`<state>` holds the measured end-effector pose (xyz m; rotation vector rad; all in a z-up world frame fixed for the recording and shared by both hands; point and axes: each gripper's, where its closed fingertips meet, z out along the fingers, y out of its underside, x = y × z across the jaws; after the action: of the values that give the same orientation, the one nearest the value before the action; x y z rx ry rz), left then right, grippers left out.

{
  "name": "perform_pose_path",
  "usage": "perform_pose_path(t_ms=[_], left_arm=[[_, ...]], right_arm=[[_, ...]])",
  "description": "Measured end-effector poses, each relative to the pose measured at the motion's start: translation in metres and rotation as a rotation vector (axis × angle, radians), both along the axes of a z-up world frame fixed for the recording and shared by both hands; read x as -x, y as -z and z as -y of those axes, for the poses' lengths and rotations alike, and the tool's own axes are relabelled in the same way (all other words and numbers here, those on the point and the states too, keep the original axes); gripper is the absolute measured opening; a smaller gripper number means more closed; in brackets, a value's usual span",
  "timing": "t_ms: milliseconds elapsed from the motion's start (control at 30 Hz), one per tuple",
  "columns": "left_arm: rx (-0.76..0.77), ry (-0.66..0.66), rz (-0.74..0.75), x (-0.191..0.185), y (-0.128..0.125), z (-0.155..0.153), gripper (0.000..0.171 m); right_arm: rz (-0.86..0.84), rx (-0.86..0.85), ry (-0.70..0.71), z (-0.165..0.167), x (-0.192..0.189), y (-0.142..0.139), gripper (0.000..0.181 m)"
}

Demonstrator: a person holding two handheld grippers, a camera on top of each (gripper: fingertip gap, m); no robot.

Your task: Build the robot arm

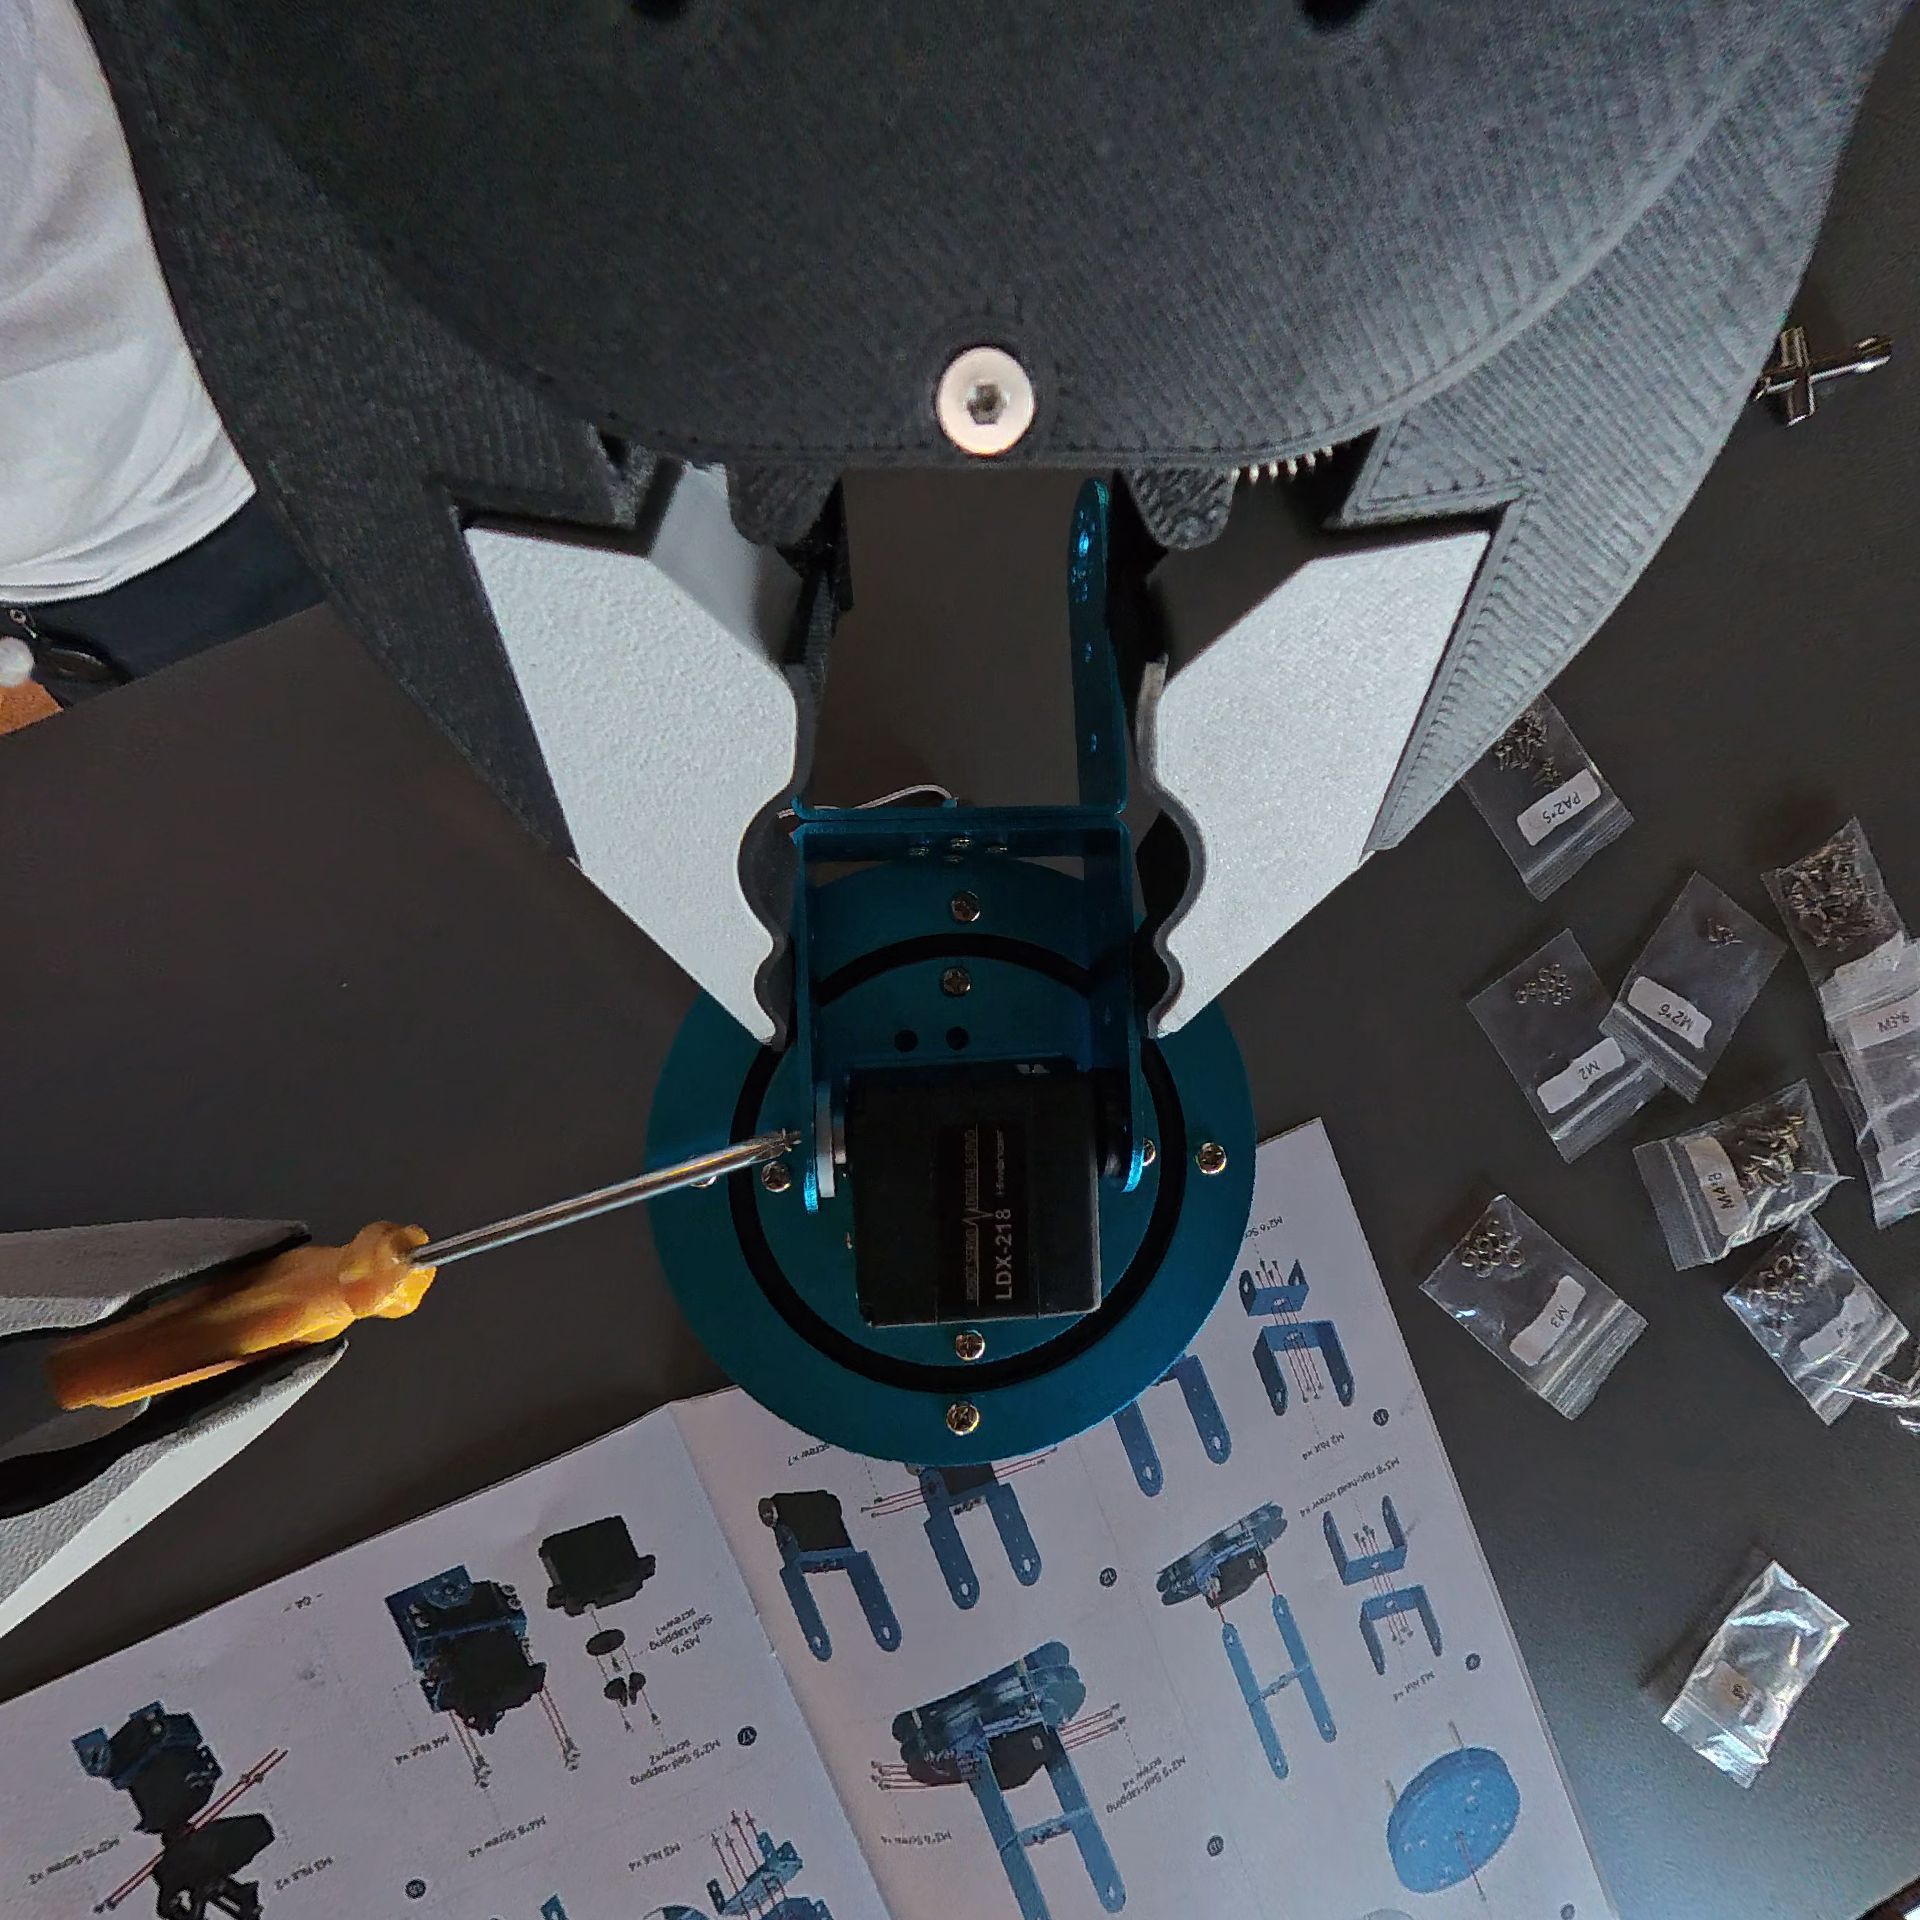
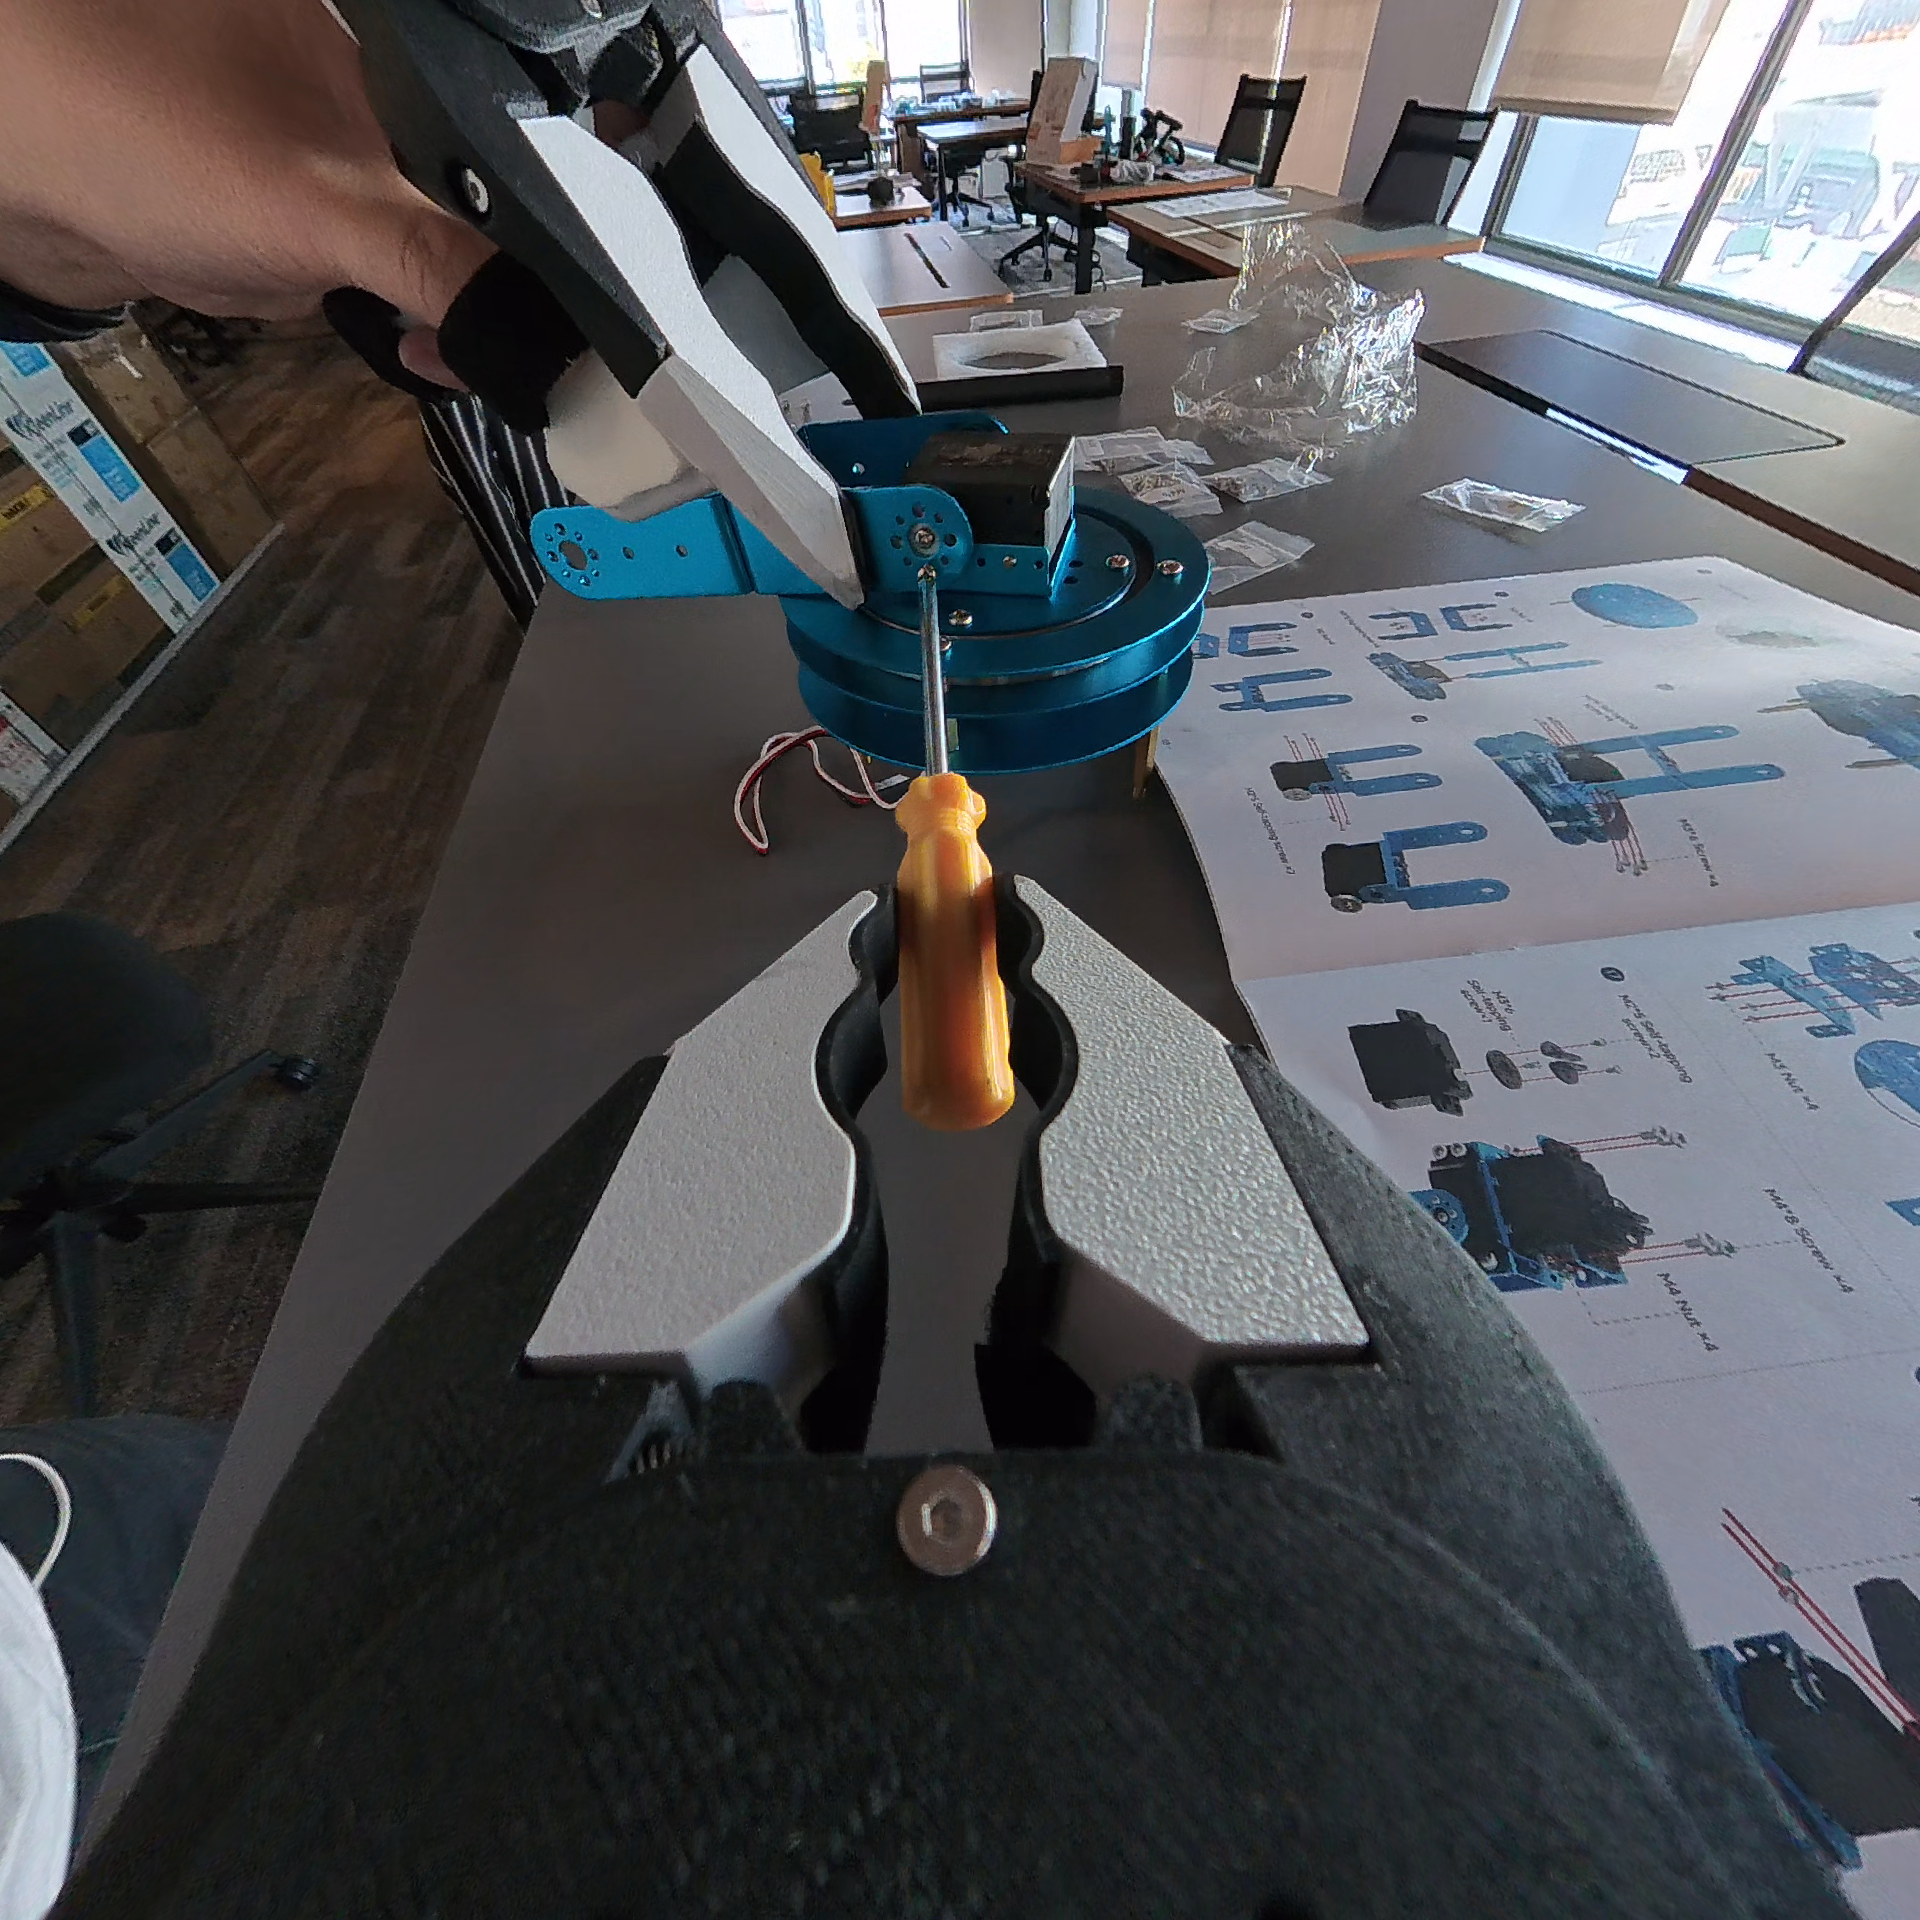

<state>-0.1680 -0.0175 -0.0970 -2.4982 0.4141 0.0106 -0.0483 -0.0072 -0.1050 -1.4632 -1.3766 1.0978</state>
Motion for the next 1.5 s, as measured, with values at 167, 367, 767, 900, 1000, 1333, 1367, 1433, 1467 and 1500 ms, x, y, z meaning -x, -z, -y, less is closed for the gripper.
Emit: perform_pose_path(t_ms=[167,367,767,900,1000,1333,1367,1433,1467,1500], left_arm=[[0.001,-0.001,-0.003,0.0,0.0,0.0,0.065],[0.0,-0.005,-0.003,0.001,0.0,0.001,0.066],[0.002,-0.012,-0.005,0.001,-0.001,0.001,0.066],[0.006,-0.011,-0.007,0.001,0.0,0.001,0.066],[0.007,-0.01,-0.007,0.001,0.0,0.001,0.066],[-0.002,-0.011,-0.006,0.001,0.0,0.001,0.066],[-0.001,-0.011,-0.006,0.001,0.0,0.001,0.066],[-0.007,-0.01,-0.007,0.001,0.0,0.0,0.067],[-0.012,-0.006,-0.016,0.0,0.0,0.0,0.073],[-0.021,0.002,-0.037,0.001,-0.001,0.0,0.079]], right_arm=[[0.013,0.019,0.0,0.001,0.001,0.002,0.017],[0.028,0.122,-0.011,0.004,0.001,0.004,0.017],[-0.011,0.608,-0.047,0.012,0.003,0.008,0.016],[-0.026,0.809,-0.075,0.016,0.003,0.008,0.016],[-0.052,0.954,-0.096,0.015,0.003,0.007,0.017],[-0.104,1.298,-0.128,0.015,0.002,0.008,0.017],[-0.109,1.319,-0.13,0.015,0.002,0.008,0.017],[-0.115,1.344,-0.134,0.015,0.002,0.008,0.017],[-0.115,1.346,-0.134,0.015,0.002,0.008,0.017],[-0.115,1.345,-0.134,0.015,0.002,0.008,0.017]])
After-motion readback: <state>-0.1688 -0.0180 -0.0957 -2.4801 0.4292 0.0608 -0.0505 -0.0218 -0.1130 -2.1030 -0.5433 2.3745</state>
